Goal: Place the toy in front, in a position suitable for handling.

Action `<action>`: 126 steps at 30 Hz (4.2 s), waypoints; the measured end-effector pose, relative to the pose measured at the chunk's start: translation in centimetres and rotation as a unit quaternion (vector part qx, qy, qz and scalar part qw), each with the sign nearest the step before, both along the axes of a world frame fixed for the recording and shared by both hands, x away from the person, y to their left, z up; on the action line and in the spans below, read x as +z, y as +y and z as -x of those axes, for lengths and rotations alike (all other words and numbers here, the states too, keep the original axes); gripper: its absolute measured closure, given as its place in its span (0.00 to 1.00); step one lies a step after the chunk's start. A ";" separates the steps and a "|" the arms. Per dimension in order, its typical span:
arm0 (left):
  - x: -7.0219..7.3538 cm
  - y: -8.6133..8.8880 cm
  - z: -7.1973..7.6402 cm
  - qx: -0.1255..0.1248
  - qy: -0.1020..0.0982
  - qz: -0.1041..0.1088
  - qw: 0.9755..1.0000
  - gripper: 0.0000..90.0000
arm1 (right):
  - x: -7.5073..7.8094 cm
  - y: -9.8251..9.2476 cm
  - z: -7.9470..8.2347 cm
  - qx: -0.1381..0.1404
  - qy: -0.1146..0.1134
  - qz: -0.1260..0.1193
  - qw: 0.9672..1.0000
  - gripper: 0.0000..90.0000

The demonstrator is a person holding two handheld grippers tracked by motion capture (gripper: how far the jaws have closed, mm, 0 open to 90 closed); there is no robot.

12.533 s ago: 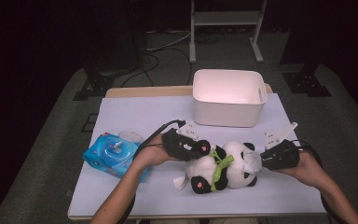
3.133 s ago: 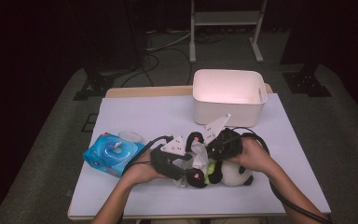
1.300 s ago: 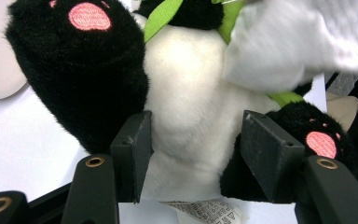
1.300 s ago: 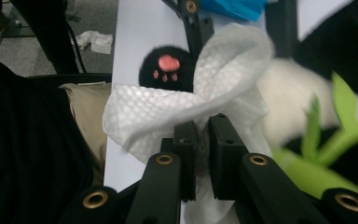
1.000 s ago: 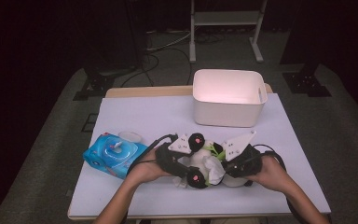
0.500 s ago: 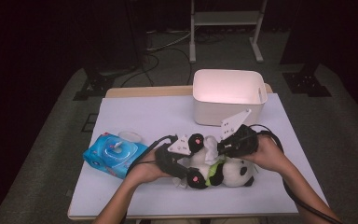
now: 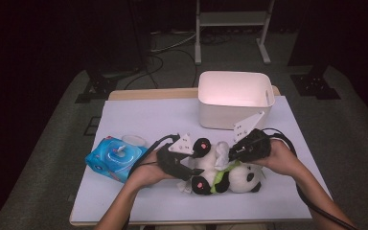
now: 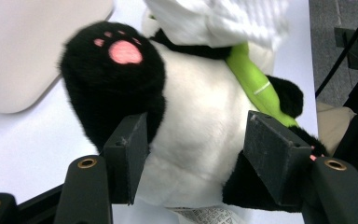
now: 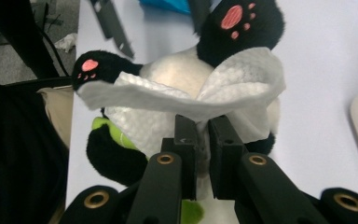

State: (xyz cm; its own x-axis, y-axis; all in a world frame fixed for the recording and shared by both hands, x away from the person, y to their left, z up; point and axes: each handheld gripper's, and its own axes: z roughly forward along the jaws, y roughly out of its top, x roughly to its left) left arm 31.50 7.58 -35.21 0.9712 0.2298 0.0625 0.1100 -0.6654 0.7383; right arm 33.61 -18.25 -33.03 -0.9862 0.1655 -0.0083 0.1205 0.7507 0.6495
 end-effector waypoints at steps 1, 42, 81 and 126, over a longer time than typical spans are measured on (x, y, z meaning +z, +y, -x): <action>0.2 0.1 0.0 0.001 -0.002 0.001 1.000 0.43 | -0.1 0.0 0.2 -0.001 0.000 0.000 1.000 0.92; 0.4 -0.5 -0.1 0.010 -0.016 -0.008 1.000 0.62 | 1.7 1.2 0.5 0.007 -0.016 -0.003 1.000 0.92; 0.8 -1.7 0.8 -0.012 -0.040 -0.012 0.999 0.60 | 0.9 1.9 0.0 0.019 0.011 -0.003 1.000 0.92; 0.1 -0.7 0.4 -0.008 -0.026 0.017 0.999 0.60 | 1.0 1.7 -0.5 0.016 0.030 0.010 0.999 0.93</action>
